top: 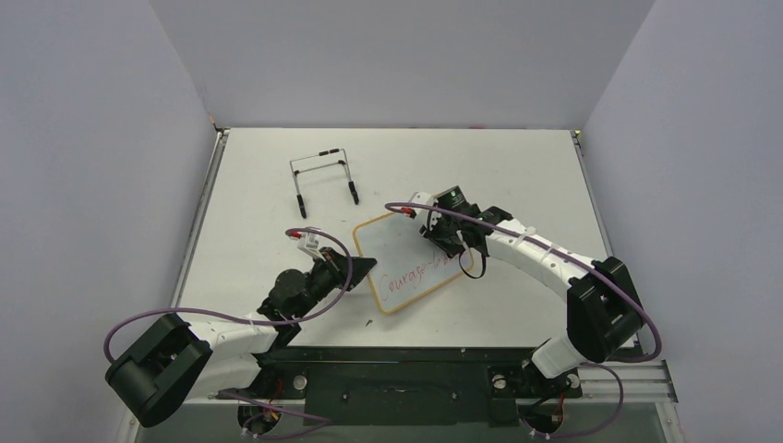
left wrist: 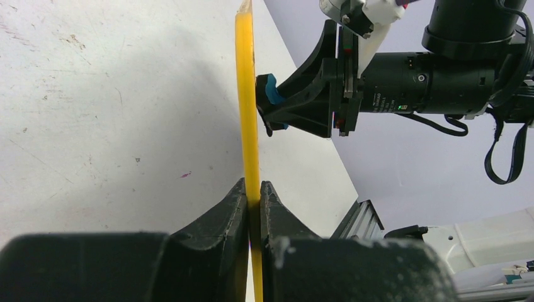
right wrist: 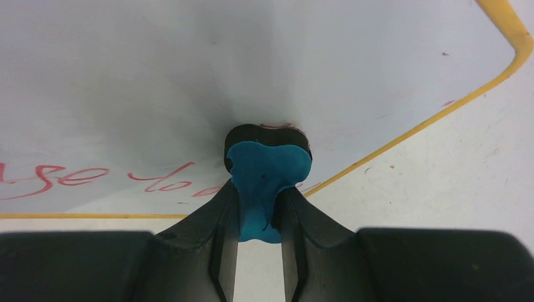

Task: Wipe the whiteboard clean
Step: Erase the whiteboard at the whiteboard stand.

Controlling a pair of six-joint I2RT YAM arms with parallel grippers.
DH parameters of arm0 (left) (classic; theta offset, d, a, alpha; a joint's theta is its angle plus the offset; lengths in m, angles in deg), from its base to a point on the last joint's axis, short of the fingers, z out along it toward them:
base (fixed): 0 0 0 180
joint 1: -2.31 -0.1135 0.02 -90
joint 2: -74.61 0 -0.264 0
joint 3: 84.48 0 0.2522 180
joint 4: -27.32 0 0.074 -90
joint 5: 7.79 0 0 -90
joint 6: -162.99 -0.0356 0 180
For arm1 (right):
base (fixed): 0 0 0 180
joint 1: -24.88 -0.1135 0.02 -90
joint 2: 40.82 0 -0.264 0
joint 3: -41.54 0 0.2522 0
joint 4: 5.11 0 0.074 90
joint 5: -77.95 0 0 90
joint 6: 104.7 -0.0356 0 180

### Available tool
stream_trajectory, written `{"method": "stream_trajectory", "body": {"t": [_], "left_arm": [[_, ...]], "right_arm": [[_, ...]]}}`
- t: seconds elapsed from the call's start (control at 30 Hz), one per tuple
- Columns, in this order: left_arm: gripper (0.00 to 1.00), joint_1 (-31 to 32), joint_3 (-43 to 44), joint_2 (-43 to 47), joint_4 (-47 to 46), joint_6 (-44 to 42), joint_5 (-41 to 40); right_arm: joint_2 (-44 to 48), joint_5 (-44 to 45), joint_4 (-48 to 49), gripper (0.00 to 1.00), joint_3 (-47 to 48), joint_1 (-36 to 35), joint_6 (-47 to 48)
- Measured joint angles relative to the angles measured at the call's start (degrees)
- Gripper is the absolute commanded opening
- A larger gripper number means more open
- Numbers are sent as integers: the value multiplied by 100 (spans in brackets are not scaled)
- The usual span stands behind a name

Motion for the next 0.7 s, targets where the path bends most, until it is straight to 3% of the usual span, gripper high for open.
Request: {"method": "stream_trajectory", "body": {"t": [0.3, 0.7], "left_arm": [[0, -7, -48, 2, 2, 17, -79], [0, 0, -61, -199, -260, -68, 114]], "right_arm": [[0, -378, -304, 0, -2, -649, 415], [-2, -240, 179, 0, -13, 389, -162]]}}
